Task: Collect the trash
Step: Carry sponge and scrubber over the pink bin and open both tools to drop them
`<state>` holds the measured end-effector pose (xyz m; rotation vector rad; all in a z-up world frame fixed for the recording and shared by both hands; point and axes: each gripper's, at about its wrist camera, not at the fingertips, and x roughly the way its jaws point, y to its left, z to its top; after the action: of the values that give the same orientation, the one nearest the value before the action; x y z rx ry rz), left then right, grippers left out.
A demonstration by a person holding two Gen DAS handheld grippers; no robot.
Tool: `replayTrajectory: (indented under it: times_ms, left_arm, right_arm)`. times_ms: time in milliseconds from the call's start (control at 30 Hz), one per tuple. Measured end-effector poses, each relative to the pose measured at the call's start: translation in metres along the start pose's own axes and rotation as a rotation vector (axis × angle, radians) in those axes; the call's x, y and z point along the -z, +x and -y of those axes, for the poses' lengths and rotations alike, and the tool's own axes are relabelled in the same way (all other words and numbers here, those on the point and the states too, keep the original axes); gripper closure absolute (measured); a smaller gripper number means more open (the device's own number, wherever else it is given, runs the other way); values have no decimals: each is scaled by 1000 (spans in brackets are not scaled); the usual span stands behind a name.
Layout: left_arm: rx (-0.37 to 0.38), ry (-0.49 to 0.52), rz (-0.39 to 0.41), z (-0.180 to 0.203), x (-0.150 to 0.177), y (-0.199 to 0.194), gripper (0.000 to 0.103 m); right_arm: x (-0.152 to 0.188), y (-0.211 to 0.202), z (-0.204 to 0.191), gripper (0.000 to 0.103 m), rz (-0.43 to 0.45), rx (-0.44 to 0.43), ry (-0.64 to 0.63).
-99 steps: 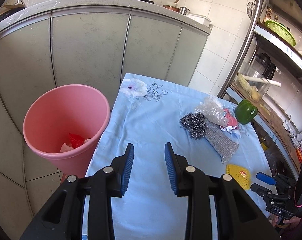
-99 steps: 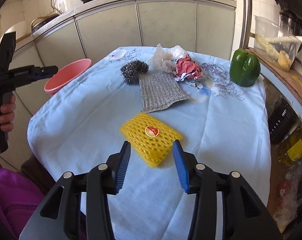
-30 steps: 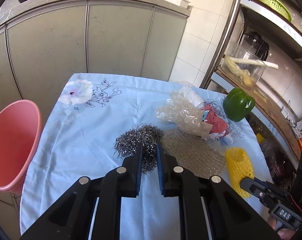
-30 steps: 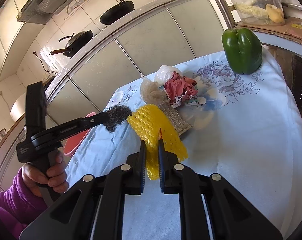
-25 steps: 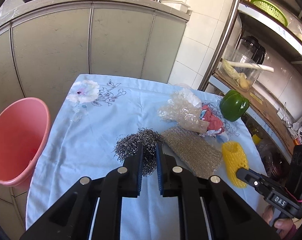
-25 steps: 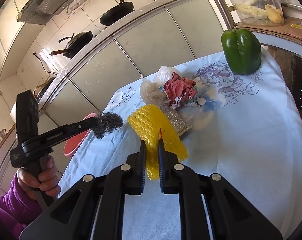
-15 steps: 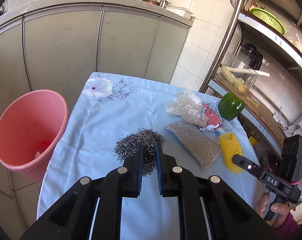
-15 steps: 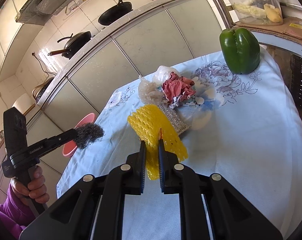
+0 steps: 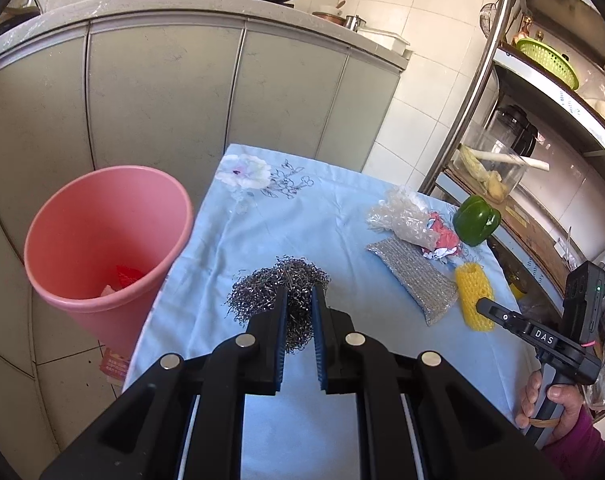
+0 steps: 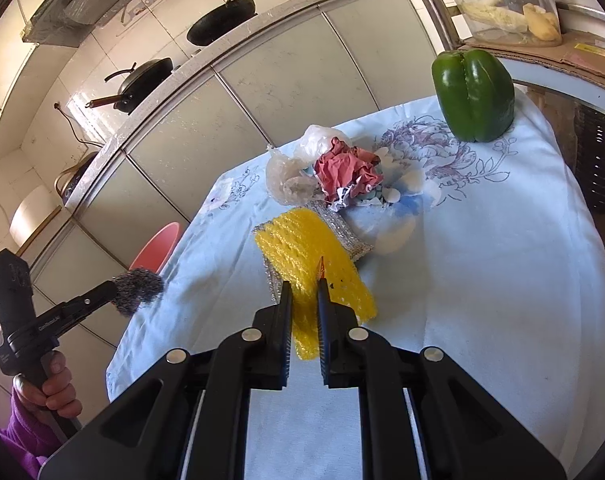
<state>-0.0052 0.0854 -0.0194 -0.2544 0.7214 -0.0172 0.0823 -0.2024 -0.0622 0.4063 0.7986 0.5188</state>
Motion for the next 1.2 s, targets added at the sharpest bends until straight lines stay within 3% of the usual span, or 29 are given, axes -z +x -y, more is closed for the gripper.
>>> replayTrajectory:
  times_ms: [300, 533, 833, 1200]
  left_arm:
    - [-1, 8, 51, -10, 1, -22, 92]
    - [9, 1, 92, -19, -2, -36, 92]
    - [-19, -33, 166, -44, -11, -58, 92]
    - [-129, -139, 225, -106, -17, -74, 92]
  right_arm:
    - [4, -1, -17, 91, 9, 72, -96]
    - [1, -3, -49, 91, 5, 42, -167]
    - [-18, 19, -104, 91, -16, -43, -258]
    - [-39, 77, -197, 91, -68, -203, -387]
